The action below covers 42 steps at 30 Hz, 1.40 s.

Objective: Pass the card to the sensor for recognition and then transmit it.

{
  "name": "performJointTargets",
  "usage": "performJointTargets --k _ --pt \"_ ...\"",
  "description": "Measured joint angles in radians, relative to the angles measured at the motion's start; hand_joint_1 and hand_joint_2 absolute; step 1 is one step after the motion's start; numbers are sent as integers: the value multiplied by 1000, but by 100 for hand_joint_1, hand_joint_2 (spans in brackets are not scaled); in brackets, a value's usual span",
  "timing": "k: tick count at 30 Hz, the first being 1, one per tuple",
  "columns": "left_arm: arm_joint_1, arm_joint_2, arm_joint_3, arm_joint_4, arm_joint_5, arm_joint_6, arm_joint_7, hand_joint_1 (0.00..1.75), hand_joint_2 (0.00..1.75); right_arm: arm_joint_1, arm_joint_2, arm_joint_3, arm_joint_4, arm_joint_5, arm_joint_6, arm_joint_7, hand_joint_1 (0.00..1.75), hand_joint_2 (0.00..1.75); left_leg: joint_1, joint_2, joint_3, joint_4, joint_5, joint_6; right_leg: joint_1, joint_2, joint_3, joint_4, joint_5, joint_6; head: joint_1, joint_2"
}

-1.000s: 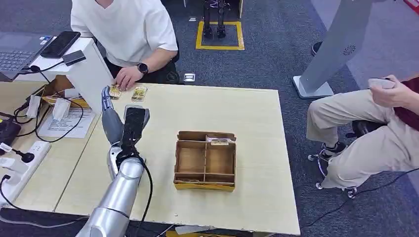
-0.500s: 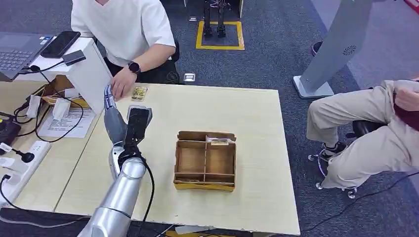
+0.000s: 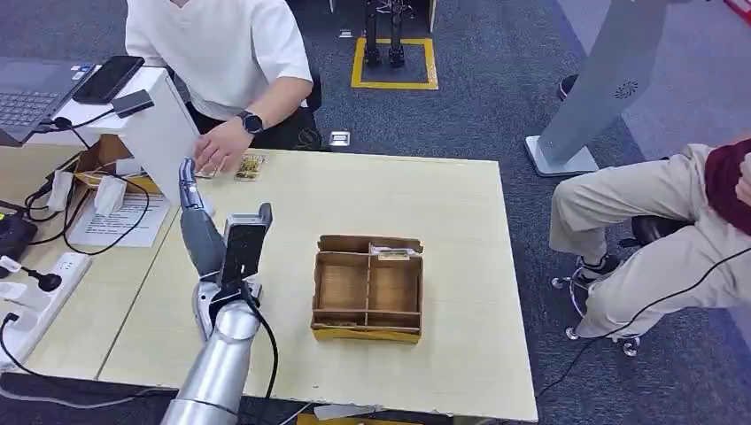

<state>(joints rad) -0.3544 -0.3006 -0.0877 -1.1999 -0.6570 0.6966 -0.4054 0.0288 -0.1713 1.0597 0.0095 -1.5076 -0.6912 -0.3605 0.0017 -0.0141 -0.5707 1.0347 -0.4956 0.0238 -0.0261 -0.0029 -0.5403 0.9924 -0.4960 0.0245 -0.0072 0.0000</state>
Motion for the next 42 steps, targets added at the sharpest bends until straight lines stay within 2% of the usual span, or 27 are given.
performJointTargets --k 5,9,12,15,21,25,32,34,36,37,40,42 --pt "62 -2 21 -90 23 2 -59 0 175 -2 0 0 0 -1 0 0 0 175 0 0 0 0 0 0 0 0 0 0 0 0 0 0" --pt "127 3 42 -172 106 1 -129 0 175 -6 0 4 0 -3 0 2 0 175 0 0 0 0 0 0 0 -1 0 0 0 0 0 0" --pt "171 11 40 -218 179 -7 -153 0 175 -5 0 4 0 -3 0 3 0 175 0 0 0 0 0 0 0 0 0 0 0 0 0 0" --pt "206 17 38 -254 199 -9 -165 0 175 -3 0 4 0 -3 0 3 0 175 0 0 0 0 0 0 0 0 0 0 0 0 0 0" --pt "318 40 -40 -347 310 -34 -200 0 175 5 0 4 0 -8 0 -10 0 175 0 0 0 0 -1 0 0 0 0 0 0 0 0 0" --pt "376 90 -116 -400 382 -102 -232 0 175 7 -2 11 0 -2 0 -14 0 175 0 0 0 0 -1 0 0 0 0 0 0 0 0 0" --pt "378 95 -120 -402 384 -106 -234 0 175 7 -2 12 0 -2 0 -14 0 175 0 0 0 0 -1 0 0 0 0 0 0 0 0 0" --pt "397 120 -155 -419 395 -147 -247 0 175 6 -4 21 0 0 0 -14 0 175 0 0 0 0 -1 0 0 0 0 0 0 0 0 0" --pt "431 204 -268 -448 388 -246 -267 0 175 2 -9 43 0 8 0 -14 0 175 0 0 0 0 0 0 0 0 0 0 0 0 0 0" --pt "435 248 -326 -455 377 -330 -272 0 175 -5 -10 53 0 13 0 -14 0 175 0 0 0 0 0 0 0 0 0 0 0 0 0 0" --pt "435 255 -343 -456 377 -356 -273 0 175 -5 -10 56 0 14 0 -14 0 175 0 0 0 0 0 0 0 0 0 0 0 0 0 0" --pt "434 272 -366 -456 378 -397 -281 0 175 -7 -9 65 0 14 0 -17 0 175 0 0 0 0 0 0 0 0 0 0 0 0 0 0"
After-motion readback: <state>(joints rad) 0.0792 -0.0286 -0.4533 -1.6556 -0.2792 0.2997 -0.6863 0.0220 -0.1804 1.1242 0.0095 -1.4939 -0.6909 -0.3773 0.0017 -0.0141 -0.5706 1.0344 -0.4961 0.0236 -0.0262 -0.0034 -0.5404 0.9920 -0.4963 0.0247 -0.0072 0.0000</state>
